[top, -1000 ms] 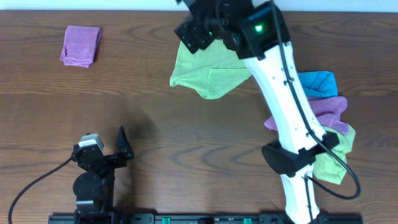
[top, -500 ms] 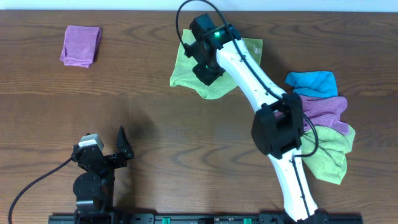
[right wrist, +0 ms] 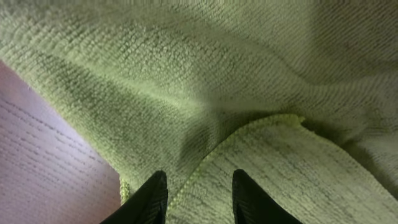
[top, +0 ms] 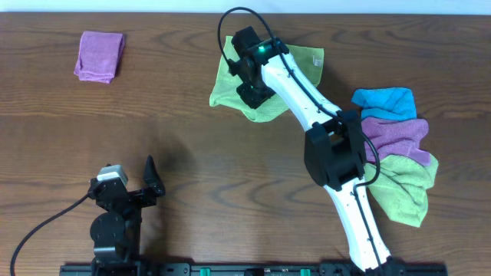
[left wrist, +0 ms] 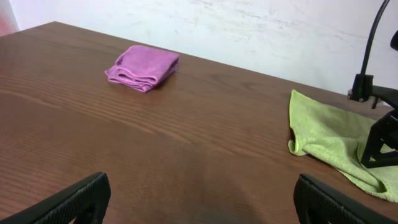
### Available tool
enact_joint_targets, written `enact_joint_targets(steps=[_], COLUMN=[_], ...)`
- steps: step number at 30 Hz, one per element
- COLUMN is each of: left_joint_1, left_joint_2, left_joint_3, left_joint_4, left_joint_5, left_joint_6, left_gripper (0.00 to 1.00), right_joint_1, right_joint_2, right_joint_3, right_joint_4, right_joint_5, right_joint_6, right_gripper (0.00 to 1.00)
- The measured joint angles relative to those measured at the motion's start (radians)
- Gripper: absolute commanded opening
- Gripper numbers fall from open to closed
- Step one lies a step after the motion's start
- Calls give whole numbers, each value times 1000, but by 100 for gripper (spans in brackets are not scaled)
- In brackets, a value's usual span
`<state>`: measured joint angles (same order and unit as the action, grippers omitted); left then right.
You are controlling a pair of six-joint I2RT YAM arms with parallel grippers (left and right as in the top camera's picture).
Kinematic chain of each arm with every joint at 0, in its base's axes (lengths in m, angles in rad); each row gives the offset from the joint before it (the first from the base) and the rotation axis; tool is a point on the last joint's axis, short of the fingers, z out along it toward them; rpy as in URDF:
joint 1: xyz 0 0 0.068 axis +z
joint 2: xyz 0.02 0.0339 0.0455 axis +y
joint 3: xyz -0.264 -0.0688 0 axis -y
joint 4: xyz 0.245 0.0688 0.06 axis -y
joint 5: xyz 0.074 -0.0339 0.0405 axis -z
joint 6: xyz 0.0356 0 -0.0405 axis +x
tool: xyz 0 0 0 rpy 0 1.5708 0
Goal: Fold the cloth
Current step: 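Lower the green cloth onto the table center and release it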
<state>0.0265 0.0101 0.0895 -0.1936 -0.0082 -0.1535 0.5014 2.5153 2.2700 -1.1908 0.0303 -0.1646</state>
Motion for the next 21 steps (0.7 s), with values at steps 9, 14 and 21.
enact_joint_targets(steps=[9,14,21], left_joint_1=[0,0,0], left_joint_2=[0,0,0], left_joint_3=[0,0,0], left_joint_4=[0,0,0], left_joint_5=[0,0,0], left_joint_6=[0,0,0], left_gripper=[95,95,95], right_joint_1=[0,0,0], right_joint_2=[0,0,0], right_joint_3=[-80,-79,11], right_joint_4=[10,-5,-160], right_joint_5=[13,31,126], right_joint_6=[14,53,150], right_gripper=[1,1,1])
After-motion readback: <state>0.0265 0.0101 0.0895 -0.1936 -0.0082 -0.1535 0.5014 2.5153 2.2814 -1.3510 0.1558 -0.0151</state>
